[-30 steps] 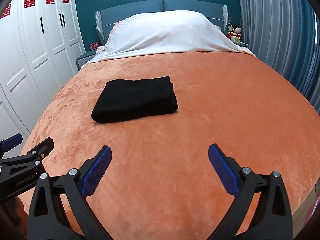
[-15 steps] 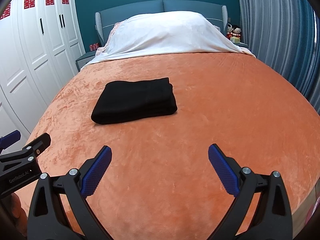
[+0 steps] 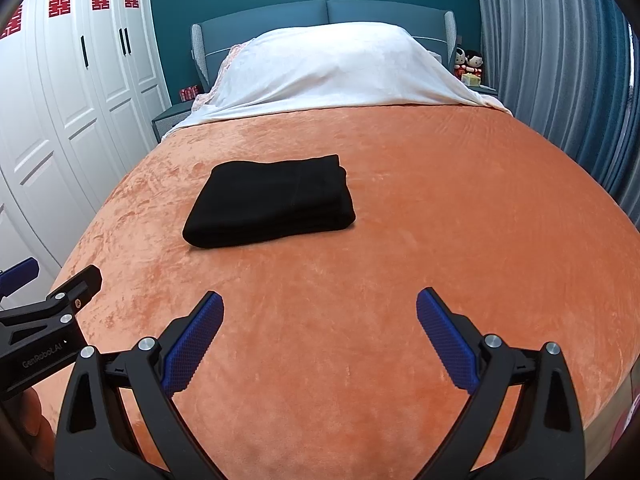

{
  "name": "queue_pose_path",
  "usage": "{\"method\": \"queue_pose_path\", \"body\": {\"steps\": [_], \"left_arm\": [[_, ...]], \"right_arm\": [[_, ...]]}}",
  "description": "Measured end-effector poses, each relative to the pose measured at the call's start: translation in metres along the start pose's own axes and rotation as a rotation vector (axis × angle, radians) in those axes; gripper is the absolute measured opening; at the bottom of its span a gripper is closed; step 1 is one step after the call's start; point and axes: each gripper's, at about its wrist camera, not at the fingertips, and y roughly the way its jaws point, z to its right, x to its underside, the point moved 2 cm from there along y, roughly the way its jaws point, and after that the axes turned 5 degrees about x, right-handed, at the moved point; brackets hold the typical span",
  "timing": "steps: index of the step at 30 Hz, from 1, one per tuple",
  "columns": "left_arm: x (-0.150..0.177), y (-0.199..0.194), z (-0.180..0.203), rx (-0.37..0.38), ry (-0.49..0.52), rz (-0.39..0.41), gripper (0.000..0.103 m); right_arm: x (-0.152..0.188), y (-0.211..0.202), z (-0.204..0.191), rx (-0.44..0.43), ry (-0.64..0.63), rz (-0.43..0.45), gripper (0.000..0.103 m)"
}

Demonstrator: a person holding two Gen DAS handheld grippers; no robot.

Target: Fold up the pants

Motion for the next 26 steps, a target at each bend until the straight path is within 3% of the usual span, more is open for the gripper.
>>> {"method": "queue_pose_path", "body": {"steps": [10, 17, 20, 26], "left_arm": [[0.004, 0.005, 0.002, 0.024, -0.014, -0.025, 0.098], [0.01, 0.004, 0.007, -0.001, 0.011, 0.003, 0.098], [0.011, 0.001, 0.005, -0.046, 0.002, 0.013, 0.098], [0.017, -0.002, 0.003, -0.002, 0.004, -0.011, 0.098]], "right_arm": [[0.0, 0.0, 0.0, -0.004, -0.002, -0.002, 0.095], [0.003, 0.003, 0.002, -0.008, -0.011, -0.011, 0.095], [0.005, 0.003, 0.003, -0.006, -0.011, -0.014, 0.095], [0.008, -0.001, 0.005, -0.01, -0.018, -0.021, 0.095]]}}
